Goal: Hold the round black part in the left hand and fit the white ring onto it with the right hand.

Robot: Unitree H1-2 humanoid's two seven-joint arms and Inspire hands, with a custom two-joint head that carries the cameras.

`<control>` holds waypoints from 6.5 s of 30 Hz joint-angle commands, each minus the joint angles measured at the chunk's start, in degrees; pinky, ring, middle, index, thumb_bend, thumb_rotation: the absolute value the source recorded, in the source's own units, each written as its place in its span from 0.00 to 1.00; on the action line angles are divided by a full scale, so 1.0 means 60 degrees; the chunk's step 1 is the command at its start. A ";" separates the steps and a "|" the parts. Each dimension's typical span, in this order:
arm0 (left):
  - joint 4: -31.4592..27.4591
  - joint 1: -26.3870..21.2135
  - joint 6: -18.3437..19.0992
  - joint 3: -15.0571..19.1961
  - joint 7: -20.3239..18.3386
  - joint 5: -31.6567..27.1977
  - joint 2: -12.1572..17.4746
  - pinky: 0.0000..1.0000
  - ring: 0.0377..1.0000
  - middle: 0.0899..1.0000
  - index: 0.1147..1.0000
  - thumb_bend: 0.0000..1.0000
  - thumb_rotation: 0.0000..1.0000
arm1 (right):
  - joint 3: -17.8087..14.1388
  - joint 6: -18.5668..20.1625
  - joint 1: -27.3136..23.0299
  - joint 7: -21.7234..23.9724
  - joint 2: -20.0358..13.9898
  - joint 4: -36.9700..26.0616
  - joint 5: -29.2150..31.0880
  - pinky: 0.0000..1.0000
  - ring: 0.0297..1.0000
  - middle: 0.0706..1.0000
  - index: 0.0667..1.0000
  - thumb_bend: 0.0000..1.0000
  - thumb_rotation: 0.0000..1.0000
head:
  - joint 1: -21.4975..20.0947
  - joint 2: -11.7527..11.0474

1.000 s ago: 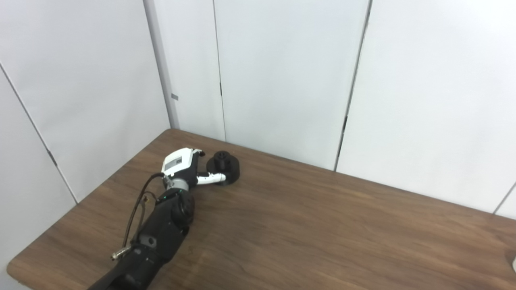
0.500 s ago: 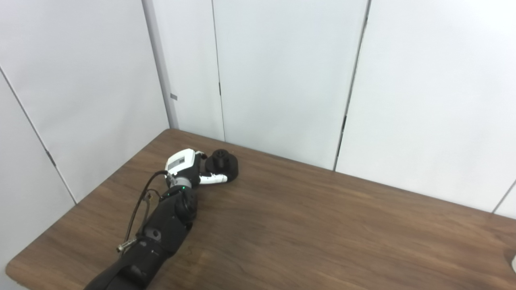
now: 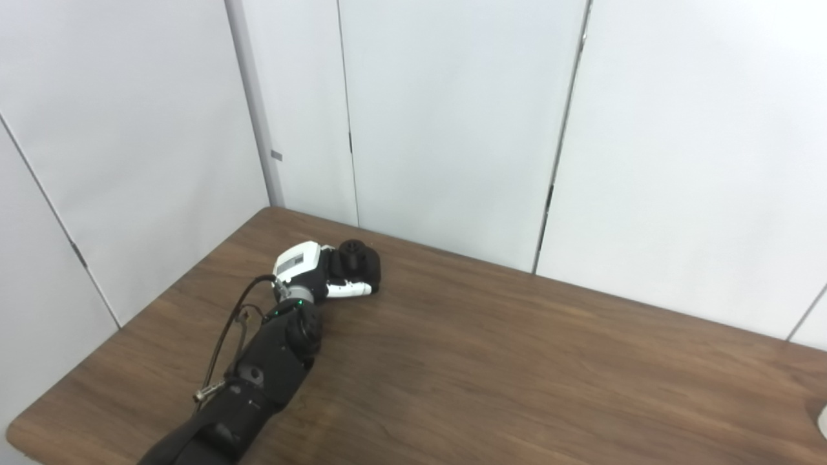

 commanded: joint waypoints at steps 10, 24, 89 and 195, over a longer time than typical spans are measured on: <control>0.0162 -0.0761 -0.0376 -0.0030 0.0460 0.0003 0.0044 1.00 0.99 0.93 0.80 1.00 0.54 | 0.0174 -0.0151 0.0984 -0.0109 -0.0255 -0.0467 -0.0025 0.85 0.88 0.85 0.82 0.81 1.00 | -0.0034 0.0033; 0.0191 -0.0762 -0.0560 0.0099 0.0806 -0.0105 -0.0085 1.00 0.95 0.89 0.71 1.00 0.45 | 0.0240 -0.0093 0.1029 -0.0155 -0.0268 -0.0543 -0.0242 0.83 0.88 0.86 0.81 0.86 1.00 | -0.0099 0.0072; -0.9510 0.4873 -0.2112 -0.0920 -0.1998 -0.0656 -0.1976 0.75 0.82 0.74 0.42 0.52 0.05 | 0.1707 0.0994 0.1033 -0.1080 0.0324 -0.1806 -0.1442 1.00 0.98 0.94 0.92 0.48 1.00 | -0.3930 0.2076; -0.6956 0.6662 -0.4249 -0.2049 -0.1963 0.0585 -0.2011 1.00 0.86 0.75 0.42 0.52 0.05 | 0.2752 0.2135 -0.6571 0.2388 -0.4374 0.3719 -0.7609 0.89 0.93 0.89 0.84 0.99 0.30 | -0.6795 0.0716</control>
